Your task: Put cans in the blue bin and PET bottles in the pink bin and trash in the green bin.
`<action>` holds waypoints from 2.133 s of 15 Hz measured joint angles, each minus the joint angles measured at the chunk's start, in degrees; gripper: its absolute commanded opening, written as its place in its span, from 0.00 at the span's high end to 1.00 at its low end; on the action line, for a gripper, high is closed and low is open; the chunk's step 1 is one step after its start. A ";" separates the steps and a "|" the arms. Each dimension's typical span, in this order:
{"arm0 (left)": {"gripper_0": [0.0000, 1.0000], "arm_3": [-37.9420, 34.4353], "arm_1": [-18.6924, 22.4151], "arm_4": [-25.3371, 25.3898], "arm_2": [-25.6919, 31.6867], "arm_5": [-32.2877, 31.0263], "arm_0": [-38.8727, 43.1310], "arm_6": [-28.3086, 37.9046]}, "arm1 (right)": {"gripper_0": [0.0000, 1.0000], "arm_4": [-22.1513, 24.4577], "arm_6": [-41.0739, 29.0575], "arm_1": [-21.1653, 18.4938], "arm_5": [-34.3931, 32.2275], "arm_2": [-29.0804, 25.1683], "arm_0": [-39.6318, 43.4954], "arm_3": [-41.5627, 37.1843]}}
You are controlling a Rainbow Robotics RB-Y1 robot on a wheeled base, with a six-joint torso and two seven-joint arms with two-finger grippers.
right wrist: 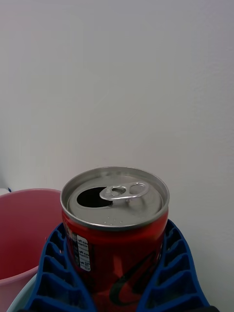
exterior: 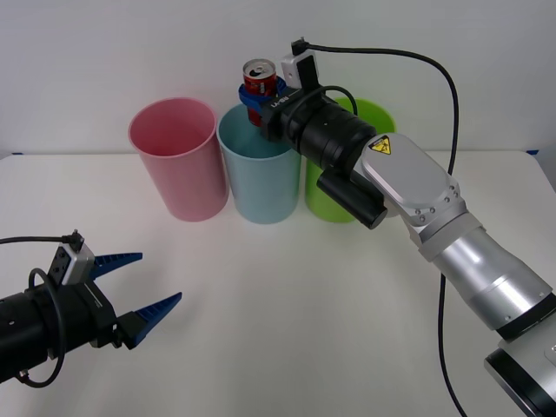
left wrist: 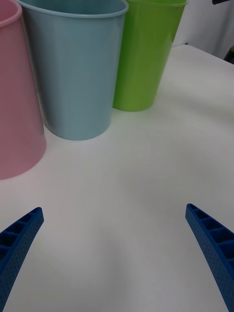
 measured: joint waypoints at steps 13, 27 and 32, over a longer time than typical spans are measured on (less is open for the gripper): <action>0.00 0.00 0.00 0.00 0.00 0.00 0.00 0.00 | 0.00 0.06 0.01 -0.67 -0.05 0.01 -0.14 -0.34; 0.00 0.00 0.00 0.00 0.00 0.00 0.00 0.00 | 0.00 -8.54 -2.55 -17.20 -10.26 -8.99 20.21 -30.97; 0.00 0.00 0.00 0.00 0.00 0.00 0.00 0.00 | 0.00 -6.95 -2.59 -16.98 -29.12 -26.33 37.88 -41.04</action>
